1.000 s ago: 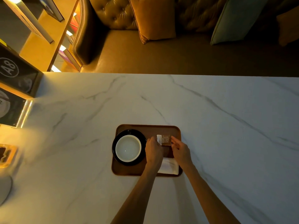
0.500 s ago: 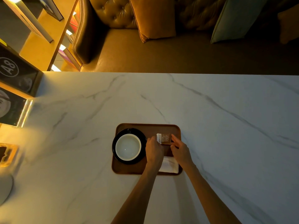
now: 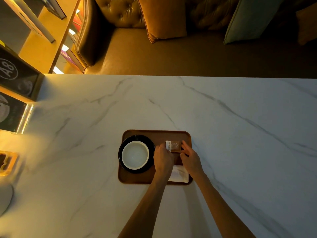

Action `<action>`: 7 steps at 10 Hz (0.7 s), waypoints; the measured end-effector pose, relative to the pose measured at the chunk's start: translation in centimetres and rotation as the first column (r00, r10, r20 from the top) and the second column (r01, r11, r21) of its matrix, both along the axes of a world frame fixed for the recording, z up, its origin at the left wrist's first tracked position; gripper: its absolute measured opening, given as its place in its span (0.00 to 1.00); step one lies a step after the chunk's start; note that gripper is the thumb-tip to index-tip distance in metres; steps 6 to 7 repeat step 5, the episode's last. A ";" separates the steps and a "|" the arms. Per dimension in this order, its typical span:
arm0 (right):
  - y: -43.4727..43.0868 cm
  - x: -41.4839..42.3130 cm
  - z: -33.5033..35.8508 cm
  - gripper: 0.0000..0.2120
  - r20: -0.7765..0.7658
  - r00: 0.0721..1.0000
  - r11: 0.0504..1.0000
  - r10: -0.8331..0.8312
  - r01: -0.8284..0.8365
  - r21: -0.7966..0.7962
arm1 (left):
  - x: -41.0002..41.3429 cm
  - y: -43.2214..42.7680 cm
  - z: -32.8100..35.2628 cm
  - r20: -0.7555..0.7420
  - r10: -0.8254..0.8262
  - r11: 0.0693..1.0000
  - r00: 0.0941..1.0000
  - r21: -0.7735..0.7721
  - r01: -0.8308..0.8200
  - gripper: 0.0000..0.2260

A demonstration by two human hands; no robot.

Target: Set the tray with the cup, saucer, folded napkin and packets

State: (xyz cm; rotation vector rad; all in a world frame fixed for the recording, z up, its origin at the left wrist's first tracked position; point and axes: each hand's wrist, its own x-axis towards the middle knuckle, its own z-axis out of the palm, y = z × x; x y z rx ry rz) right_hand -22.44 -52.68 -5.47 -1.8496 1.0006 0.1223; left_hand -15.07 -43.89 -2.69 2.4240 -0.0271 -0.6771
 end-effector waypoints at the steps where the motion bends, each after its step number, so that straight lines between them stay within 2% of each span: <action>1: 0.0 0.1 0.3 0.24 -0.010 1.000 1.000 -0.003 0.003 0.009 | 0.1 0.2 0.2 0.012 -0.038 0.999 0.999 0.008 0.038 0.11; 3: 0.1 0.1 1.2 0.20 0.026 1.000 1.000 -0.010 0.010 0.004 | 0.2 0.2 1.6 0.041 -0.121 0.993 0.992 0.009 0.121 0.11; 5: -0.2 -0.9 3.0 0.19 0.077 0.997 0.998 -0.031 0.034 -0.046 | -0.9 1.4 4.0 0.166 -0.198 0.980 0.966 0.002 0.200 0.11; 7: -0.2 -0.9 3.0 0.19 0.077 0.997 0.998 -0.031 0.034 -0.046 | -0.9 1.4 4.0 0.166 -0.198 0.980 0.966 0.002 0.200 0.11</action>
